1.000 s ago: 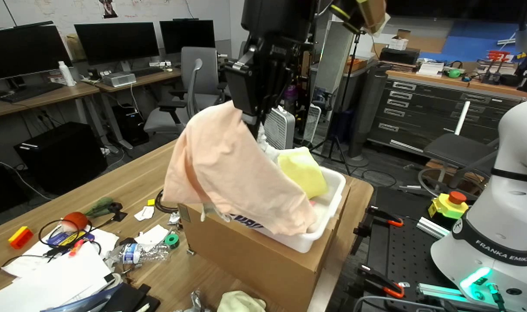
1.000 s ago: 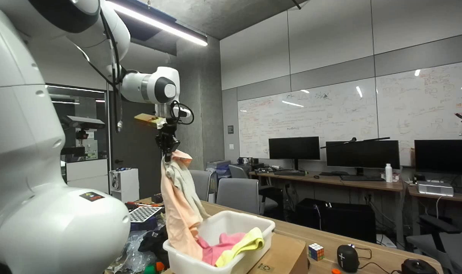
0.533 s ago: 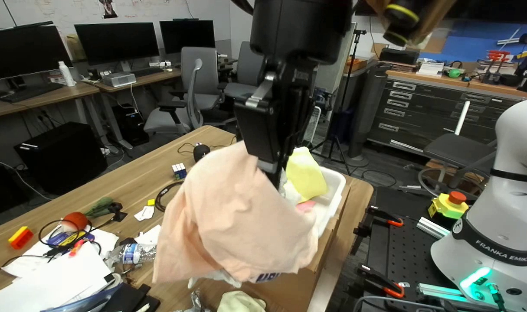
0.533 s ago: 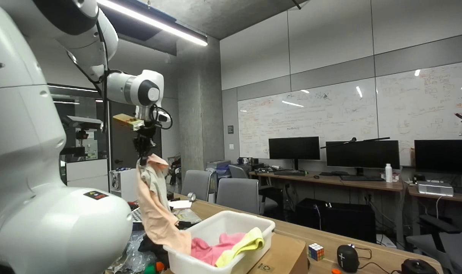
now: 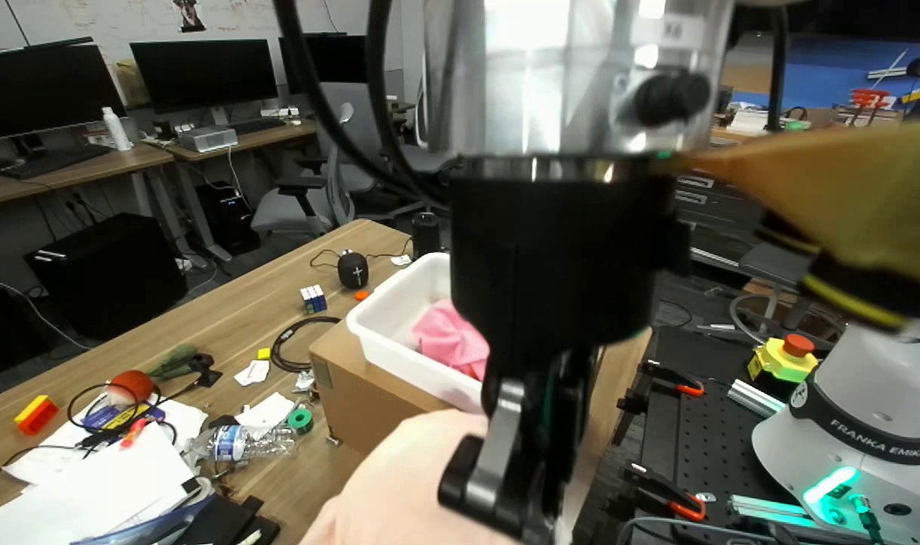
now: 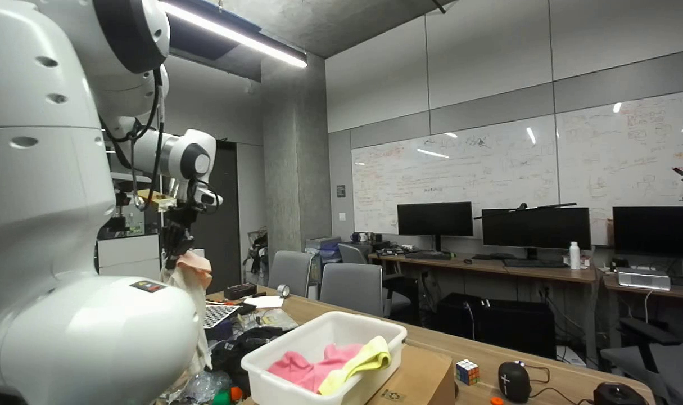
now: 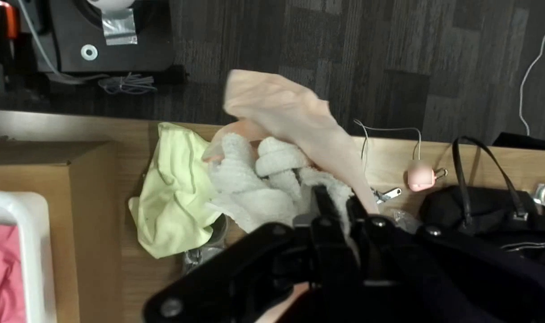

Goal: Take the towels and t-shirts out of the box and place them on the table

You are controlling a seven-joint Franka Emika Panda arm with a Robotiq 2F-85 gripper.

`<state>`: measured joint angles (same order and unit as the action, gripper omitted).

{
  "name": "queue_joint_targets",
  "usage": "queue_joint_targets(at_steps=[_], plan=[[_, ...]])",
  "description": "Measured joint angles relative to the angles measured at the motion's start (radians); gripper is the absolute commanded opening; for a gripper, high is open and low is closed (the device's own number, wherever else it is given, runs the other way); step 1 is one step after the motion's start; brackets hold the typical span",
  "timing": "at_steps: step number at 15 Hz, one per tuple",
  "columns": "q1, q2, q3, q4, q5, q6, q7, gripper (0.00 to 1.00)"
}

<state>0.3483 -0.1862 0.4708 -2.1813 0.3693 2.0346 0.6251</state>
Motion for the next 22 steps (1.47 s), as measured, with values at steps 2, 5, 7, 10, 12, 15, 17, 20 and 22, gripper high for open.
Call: queue_joint_targets(at_steps=[2,5,7,10,12,15,17,20,22], plan=[[0.015,0.044,0.021,0.006,0.0,0.029,0.042,0.06],[0.034,0.101,0.032,0.013,-0.014,0.111,0.099,0.06],[0.04,0.124,0.032,0.013,-0.047,0.211,0.134,0.06],[0.046,0.139,0.032,0.0,-0.129,0.377,0.182,0.34],[0.046,0.14,0.032,-0.015,-0.202,0.434,0.222,0.48],[0.046,0.14,0.031,-0.033,-0.262,0.434,0.257,0.71],[0.046,0.14,0.03,-0.041,-0.263,0.421,0.258,0.86],[0.046,0.143,0.022,-0.042,-0.261,0.399,0.258,1.0],[0.046,0.143,0.018,-0.042,-0.263,0.387,0.267,1.0]])
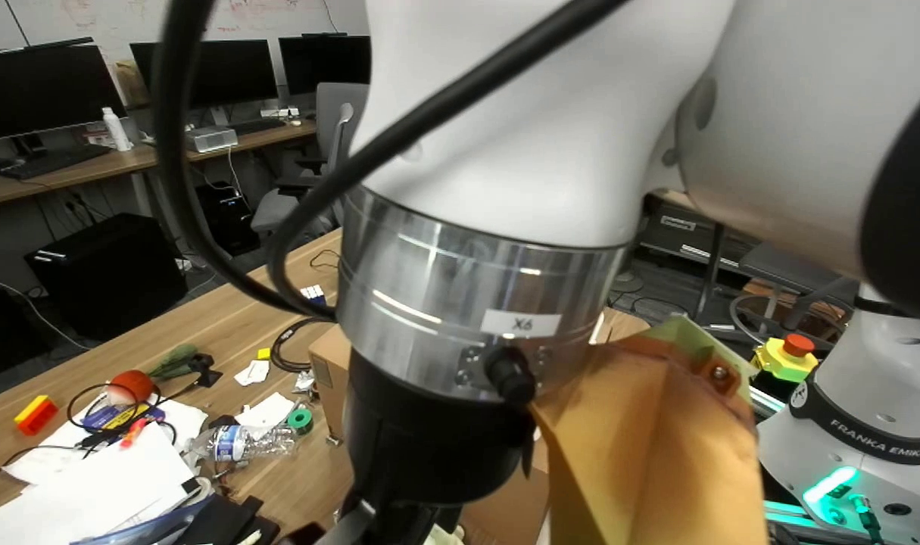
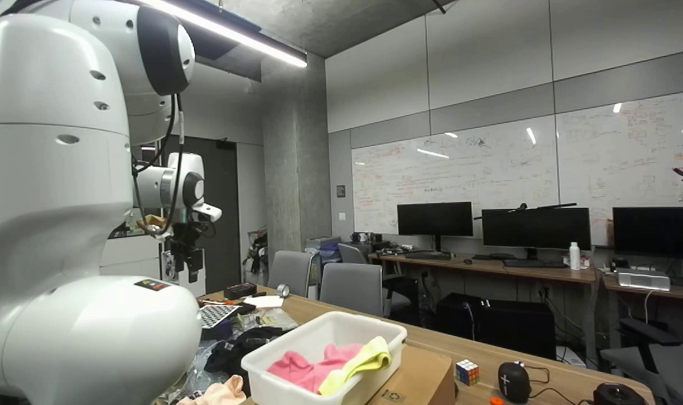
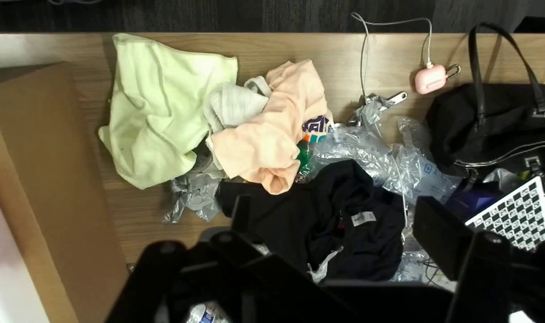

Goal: Take the towels and t-shirts out of the box and place them on the table

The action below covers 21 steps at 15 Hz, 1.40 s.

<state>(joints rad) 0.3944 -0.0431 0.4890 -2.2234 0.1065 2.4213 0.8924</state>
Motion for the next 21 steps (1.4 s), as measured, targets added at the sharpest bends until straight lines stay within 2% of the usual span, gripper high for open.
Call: queue_joint_targets(at_steps=[8,10,14,21], plan=[[0.0,-0.001,-0.003,-0.003,-0.066,-0.003,0.141,1.0],[-0.007,-0.013,-0.027,-0.006,-0.067,-0.005,0.146,1.0],[-0.059,-0.076,-0.124,-0.003,-0.035,-0.05,0.082,1.0],[-0.223,-0.203,-0.332,0.036,0.025,-0.192,-0.187,1.0]])
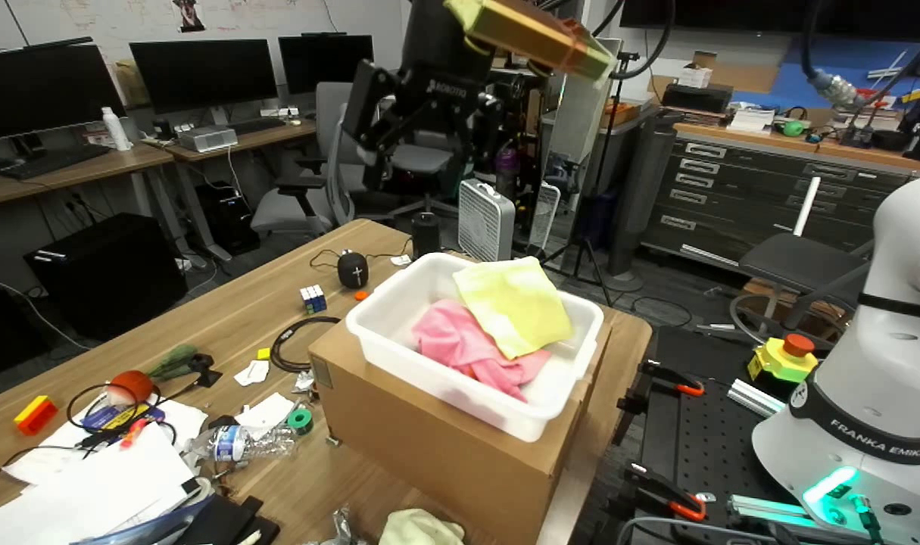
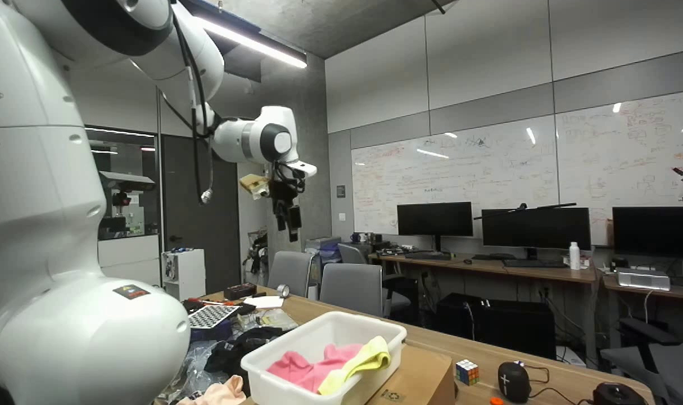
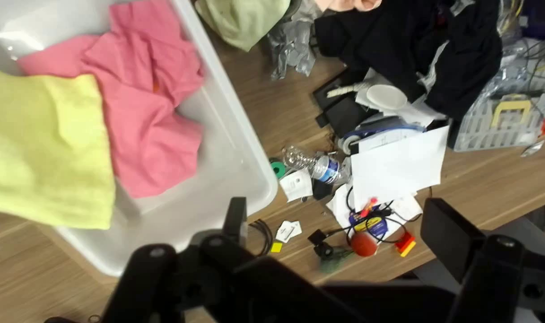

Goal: Take the towels and t-shirts out of the box and place them on the table

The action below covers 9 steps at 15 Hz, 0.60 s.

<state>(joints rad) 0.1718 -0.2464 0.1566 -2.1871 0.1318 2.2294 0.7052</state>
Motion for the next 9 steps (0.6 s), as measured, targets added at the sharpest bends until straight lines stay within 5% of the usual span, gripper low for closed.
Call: queue_joint_targets(at_steps=[4,9], plan=[[-0.08,-0.002,-0.073,0.048,0.0,-0.097,-0.154,1.0],[-0.114,0.031,-0.082,0.084,-0.008,-0.215,-0.288,1.0]])
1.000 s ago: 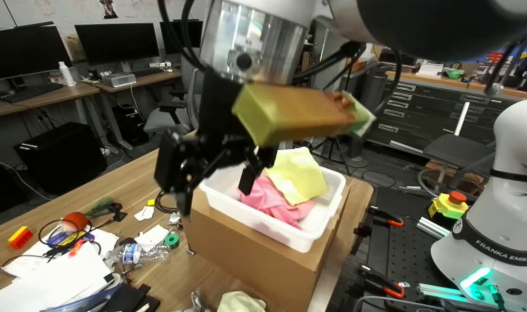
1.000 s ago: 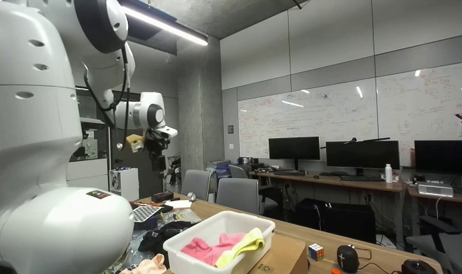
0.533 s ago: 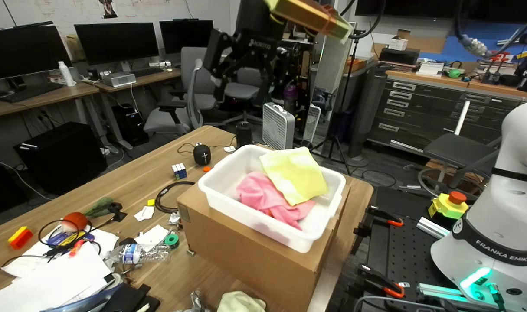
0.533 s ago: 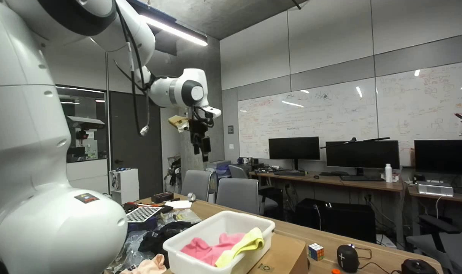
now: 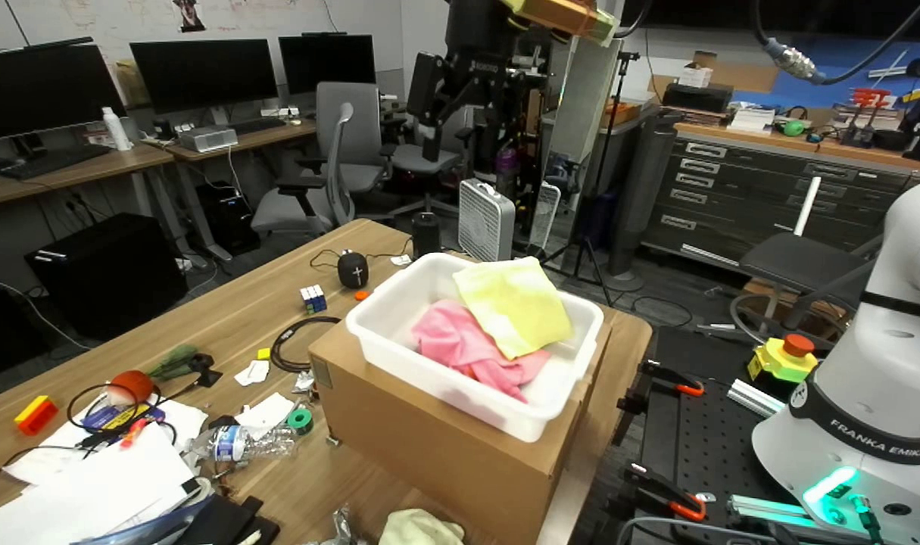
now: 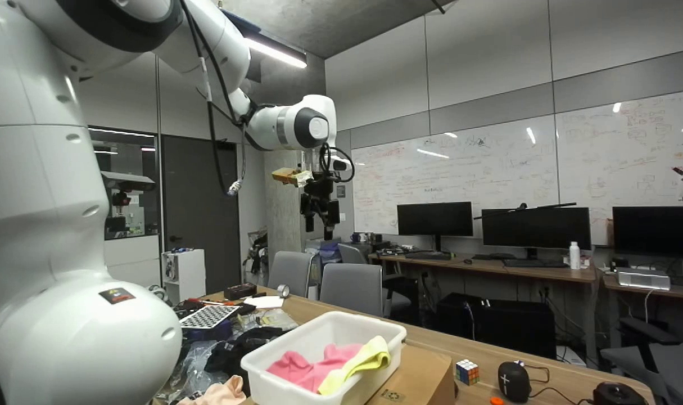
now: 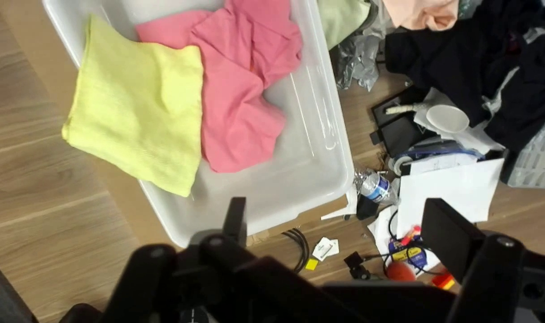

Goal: Take the towels and t-shirts out of the box and place them on the table

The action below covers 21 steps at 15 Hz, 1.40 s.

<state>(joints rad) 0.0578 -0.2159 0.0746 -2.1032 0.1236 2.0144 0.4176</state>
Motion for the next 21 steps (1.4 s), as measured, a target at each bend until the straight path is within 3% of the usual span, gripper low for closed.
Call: queue_joint_targets(at_steps=[4,10,21], plan=[[0.0,0.03,0.006,0.004,-0.04,-0.065,-0.09,1.0],[0.0,0.083,0.003,0.005,-0.078,-0.062,-0.174,1.0],[-0.037,0.215,-0.043,0.01,-0.077,0.09,-0.185,1.0]])
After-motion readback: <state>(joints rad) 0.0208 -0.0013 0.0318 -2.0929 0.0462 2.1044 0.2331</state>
